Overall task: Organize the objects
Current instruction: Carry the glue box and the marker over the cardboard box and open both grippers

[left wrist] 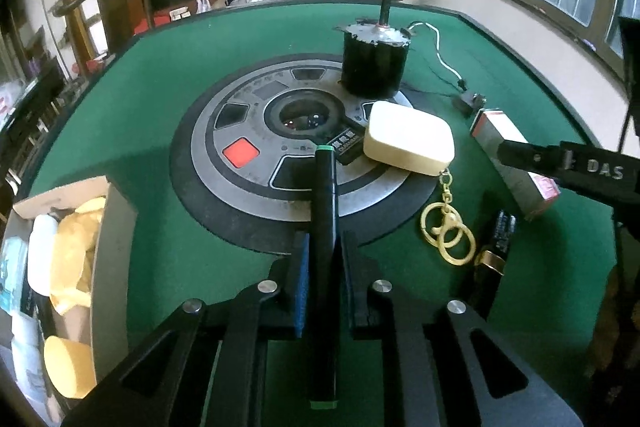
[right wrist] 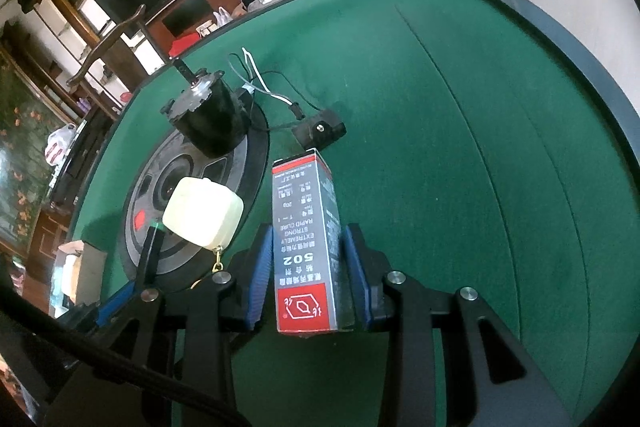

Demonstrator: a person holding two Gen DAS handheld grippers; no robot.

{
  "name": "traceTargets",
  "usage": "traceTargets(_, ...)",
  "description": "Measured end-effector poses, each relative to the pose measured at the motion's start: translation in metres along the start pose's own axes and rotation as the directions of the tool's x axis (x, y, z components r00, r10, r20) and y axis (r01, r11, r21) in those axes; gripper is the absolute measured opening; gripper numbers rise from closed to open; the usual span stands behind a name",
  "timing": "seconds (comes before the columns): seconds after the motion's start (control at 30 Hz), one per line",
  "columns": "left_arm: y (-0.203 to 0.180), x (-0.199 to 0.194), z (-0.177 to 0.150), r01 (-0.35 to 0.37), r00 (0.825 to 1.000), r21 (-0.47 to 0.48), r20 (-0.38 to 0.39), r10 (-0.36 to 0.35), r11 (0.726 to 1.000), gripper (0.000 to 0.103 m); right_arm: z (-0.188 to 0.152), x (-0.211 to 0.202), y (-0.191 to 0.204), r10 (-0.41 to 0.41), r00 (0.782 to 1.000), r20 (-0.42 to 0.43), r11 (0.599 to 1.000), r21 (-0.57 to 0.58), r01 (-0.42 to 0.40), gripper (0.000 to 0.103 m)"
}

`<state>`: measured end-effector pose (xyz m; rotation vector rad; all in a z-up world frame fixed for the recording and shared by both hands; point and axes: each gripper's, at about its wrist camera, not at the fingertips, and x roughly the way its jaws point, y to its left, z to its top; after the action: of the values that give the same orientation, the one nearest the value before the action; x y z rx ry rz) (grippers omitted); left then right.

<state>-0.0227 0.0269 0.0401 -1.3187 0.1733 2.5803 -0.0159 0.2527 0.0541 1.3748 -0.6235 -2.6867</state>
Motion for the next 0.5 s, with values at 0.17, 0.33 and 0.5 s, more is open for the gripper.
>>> traceTargets(0.17,-0.001,-0.026,-0.005,0.041,0.998,-0.005,0.041,-0.04,0.999,0.012,0.001,0.001,0.004,-0.015,1.0,0.004,0.999,-0.034,0.015,0.038)
traceTargets(0.33,0.006,-0.061,-0.015,0.078,0.994,-0.028,0.085,-0.075,0.997,0.012,0.001,0.004,0.017,-0.062,0.998,0.024,0.991,-0.114,0.064,0.047)
traceTargets(0.5,0.029,-0.098,-0.032,0.086,0.987,-0.078,0.139,-0.075,0.993,0.012,-0.002,0.005,0.023,-0.109,0.994,0.011,0.982,-0.157,0.109,0.024)
